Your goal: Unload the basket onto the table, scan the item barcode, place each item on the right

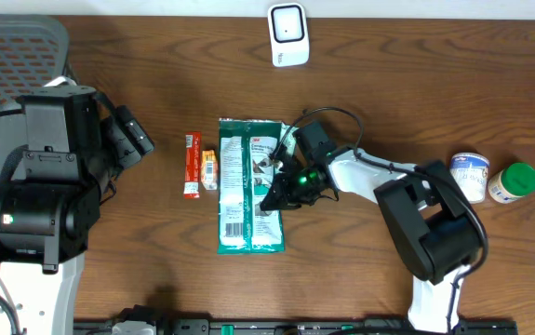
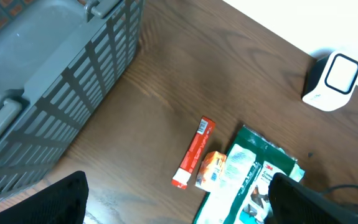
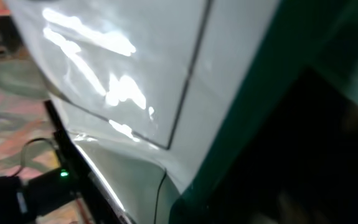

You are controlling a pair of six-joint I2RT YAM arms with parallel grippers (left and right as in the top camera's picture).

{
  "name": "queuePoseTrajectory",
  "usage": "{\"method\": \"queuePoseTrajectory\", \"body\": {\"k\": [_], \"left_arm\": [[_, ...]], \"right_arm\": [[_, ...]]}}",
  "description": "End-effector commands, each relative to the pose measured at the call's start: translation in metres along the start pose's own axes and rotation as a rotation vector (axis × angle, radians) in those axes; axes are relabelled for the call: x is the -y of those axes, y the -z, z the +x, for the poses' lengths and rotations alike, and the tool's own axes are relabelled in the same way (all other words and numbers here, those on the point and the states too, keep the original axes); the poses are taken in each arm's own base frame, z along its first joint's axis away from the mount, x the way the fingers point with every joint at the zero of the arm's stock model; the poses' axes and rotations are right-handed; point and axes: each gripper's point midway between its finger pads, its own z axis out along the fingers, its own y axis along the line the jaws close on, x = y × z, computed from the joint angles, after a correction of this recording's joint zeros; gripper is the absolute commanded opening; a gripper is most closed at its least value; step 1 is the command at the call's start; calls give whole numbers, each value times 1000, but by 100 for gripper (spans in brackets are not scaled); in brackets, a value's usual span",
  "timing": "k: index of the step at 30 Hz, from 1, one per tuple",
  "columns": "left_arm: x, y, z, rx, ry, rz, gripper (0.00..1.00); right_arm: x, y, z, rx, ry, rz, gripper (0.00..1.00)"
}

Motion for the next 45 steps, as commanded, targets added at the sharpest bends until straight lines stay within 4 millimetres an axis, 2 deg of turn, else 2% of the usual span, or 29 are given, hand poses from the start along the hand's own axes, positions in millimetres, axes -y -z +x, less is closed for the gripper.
{"method": "queuePoseTrajectory", "body": {"k": [1,4,5,6,12,13,14,17,20,21,25,27,30,33,35,39,45], "left_arm": [[-2,3,-4,16,-6,-6,90],[-2,3,-4,16,-6,-6,90],[-2,3,-4,16,-6,-6,90],[-2,3,-4,16,-6,-6,90],[-2,3,-4,16,-6,-6,90],[-2,3,-4,16,-6,-6,90],[-2,3,-4,16,-6,-6,90],[-2,3,-4,16,-6,-6,90],[-2,3,-4,16,-6,-6,90],[-2,3,-4,16,-6,-6,90],[-2,3,-4,16,-6,-6,90],[-2,3,-4,16,-6,-6,90],[-2,3,-4,16,-6,-6,90],[-2,3,-4,16,-6,-6,90],[-2,3,-4,16,-6,-6,90],[-2,3,-4,16,-6,-6,90],[-2,3,-4,16,-6,-6,90]], "right_arm": [[-27,48,-20,171,187,112,1],[-66,98,-31,338,370,180,1],[-75,109,-33,376,412,195,1],[-97,131,-32,446,505,203,1],[-173,202,-18,657,727,143,1],[-176,205,-17,659,735,142,1],[-189,222,-15,665,747,156,1],[-206,253,-17,658,794,230,1],[-217,275,-24,632,822,337,1],[-221,285,-32,624,829,387,1],[-223,299,-60,614,880,527,1],[-216,301,-74,611,916,624,1],[-203,307,-85,609,943,810,1],[-205,309,-83,566,1040,1008,1],[-214,300,-77,529,1109,1110,1],[-232,288,-68,523,1162,1175,1],[-236,274,-73,511,1147,1371,1]]}}
